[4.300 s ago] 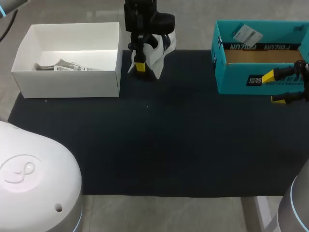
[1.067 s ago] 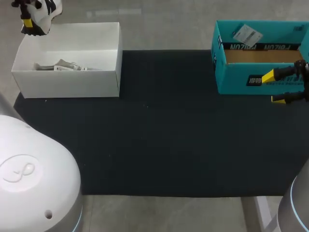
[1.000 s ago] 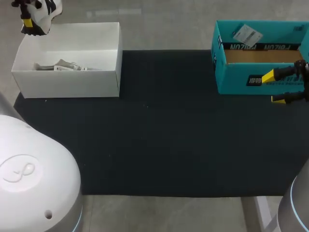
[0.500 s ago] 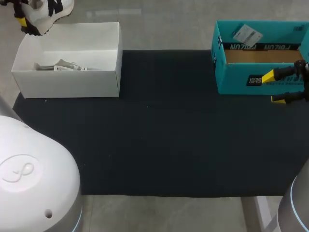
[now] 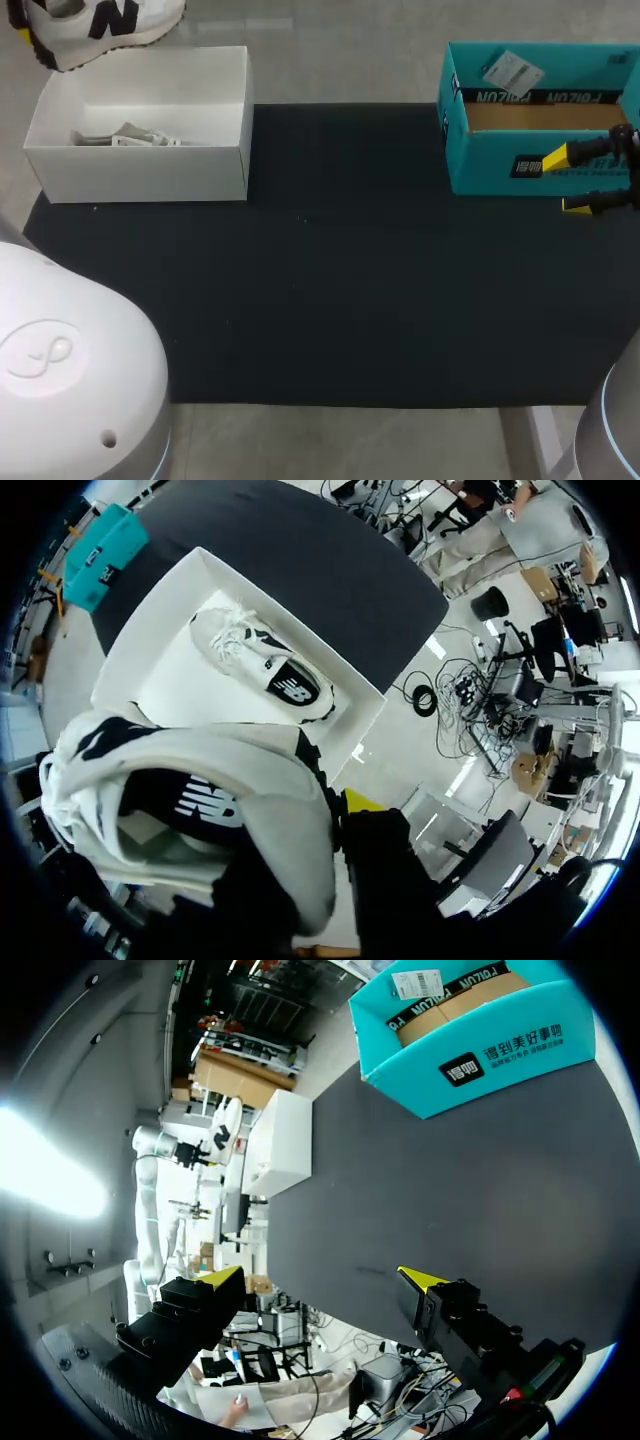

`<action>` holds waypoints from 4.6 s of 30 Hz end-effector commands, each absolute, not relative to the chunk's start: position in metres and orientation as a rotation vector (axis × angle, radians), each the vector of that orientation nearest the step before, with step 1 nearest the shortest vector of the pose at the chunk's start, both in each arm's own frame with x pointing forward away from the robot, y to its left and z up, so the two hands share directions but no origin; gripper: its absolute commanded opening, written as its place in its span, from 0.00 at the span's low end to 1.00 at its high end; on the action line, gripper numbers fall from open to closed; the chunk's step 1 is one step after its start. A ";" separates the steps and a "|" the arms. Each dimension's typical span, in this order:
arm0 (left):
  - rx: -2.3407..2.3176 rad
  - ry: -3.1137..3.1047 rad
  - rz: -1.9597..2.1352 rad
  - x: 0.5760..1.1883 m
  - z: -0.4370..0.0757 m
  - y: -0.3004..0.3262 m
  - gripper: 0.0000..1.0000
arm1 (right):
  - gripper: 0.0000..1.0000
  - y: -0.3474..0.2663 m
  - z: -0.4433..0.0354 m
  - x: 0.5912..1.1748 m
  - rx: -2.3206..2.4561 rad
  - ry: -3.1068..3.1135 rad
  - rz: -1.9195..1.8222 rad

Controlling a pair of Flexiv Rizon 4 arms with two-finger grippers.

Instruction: Take the shoe out of the shoebox, open the shoe tongue, remove and reinsert the insole, then place the shoe into the shoebox

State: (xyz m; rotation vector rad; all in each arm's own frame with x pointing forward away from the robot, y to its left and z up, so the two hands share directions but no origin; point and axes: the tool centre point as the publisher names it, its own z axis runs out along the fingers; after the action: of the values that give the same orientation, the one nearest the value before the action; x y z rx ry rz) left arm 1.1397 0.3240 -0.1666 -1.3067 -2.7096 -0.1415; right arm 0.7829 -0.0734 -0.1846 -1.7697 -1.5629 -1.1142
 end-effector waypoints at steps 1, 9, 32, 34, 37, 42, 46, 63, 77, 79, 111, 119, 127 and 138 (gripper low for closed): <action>-2.224 -2.041 -0.220 1.136 -0.165 0.324 0.00 | 1.00 -0.073 -0.185 0.782 -1.773 -1.563 -1.113; -2.224 -2.041 -0.220 1.136 -0.165 0.324 0.00 | 1.00 -0.073 -0.185 0.782 -1.773 -1.563 -1.113; -2.090 -2.263 -0.161 1.177 -0.194 0.314 0.00 | 1.00 -0.073 -0.185 0.782 -1.773 -1.563 -1.113; -2.085 -2.242 -0.196 1.183 -0.200 0.313 0.00 | 1.00 -0.073 -0.185 0.782 -1.773 -1.563 -1.113; -2.082 -2.245 -0.246 1.197 -0.208 0.315 0.00 | 1.00 -0.073 -0.185 0.782 -1.773 -1.563 -1.113; -2.053 -2.267 -0.284 1.215 -0.224 0.319 0.00 | 1.00 -0.073 -0.185 0.782 -1.773 -1.563 -1.113; -2.032 -2.283 -0.281 1.220 -0.240 0.327 0.00 | 1.00 -0.073 -0.185 0.782 -1.773 -1.563 -1.113; -2.082 -2.192 -0.304 1.215 -0.308 0.324 0.00 | 1.00 -0.073 -0.185 0.782 -1.773 -1.563 -1.113; -2.125 -2.174 -0.259 1.213 -0.358 0.308 0.00 | 1.00 -0.073 -0.185 0.782 -1.773 -1.563 -1.113; -2.126 -2.177 -0.259 1.212 -0.362 0.308 0.00 | 1.00 -0.073 -0.185 0.782 -1.773 -1.563 -1.113; -2.190 -2.121 -0.168 1.232 -0.384 0.313 0.00 | 1.00 -0.073 -0.185 0.782 -1.773 -1.563 -1.113; -2.143 -2.146 -0.107 1.238 -0.394 0.316 0.00 | 1.00 -0.073 -0.185 0.782 -1.773 -1.563 -1.113; -2.200 -2.199 -0.085 1.231 -0.364 0.316 1.00 | 1.00 -0.073 -0.185 0.782 -1.773 -1.563 -1.113; -2.285 -2.239 -0.075 1.202 -0.324 0.303 1.00 | 1.00 -0.073 -0.185 0.782 -1.773 -1.563 -1.113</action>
State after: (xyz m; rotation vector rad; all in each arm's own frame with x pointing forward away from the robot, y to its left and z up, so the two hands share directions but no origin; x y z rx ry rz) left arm 1.2171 0.3030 -0.3372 -2.2692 -2.2354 -0.0535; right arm 0.7829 -0.0732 -0.1846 -1.7702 -1.5623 -1.1144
